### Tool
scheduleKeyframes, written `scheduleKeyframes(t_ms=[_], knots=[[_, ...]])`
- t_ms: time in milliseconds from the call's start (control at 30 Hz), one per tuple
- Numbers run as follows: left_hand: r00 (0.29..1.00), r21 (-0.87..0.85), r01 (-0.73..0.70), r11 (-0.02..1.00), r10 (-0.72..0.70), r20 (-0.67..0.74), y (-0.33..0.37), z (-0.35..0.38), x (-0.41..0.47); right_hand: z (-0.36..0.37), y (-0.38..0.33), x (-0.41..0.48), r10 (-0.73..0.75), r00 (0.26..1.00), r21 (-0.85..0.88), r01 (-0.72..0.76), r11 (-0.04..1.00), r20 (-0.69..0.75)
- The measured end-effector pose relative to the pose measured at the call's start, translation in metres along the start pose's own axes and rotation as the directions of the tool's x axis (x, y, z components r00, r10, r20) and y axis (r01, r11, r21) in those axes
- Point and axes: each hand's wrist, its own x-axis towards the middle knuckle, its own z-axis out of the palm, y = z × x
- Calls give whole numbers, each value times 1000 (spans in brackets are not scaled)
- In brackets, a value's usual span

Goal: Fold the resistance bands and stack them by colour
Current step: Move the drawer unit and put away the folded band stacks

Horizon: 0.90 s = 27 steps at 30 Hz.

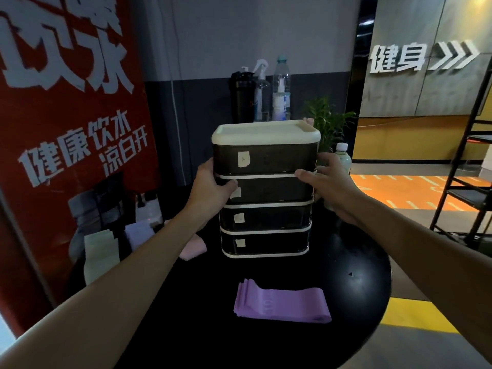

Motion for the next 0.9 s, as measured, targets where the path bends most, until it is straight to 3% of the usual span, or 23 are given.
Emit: scheduleKeyframes(t_ms=[200, 700, 900], knots=[[998, -1, 57, 998, -57, -35, 5, -9, -8, -4, -4, -11, -15, 999, 31, 16, 999, -32], [999, -54, -35, 998, 34, -16, 20, -19, -53, -8, -10, -55, -55, 996, 17, 57, 998, -68], [999, -37, 30, 999, -29, 17, 13, -23, -65, -12, -9, -70, -64, 997, 14, 64, 998, -46]])
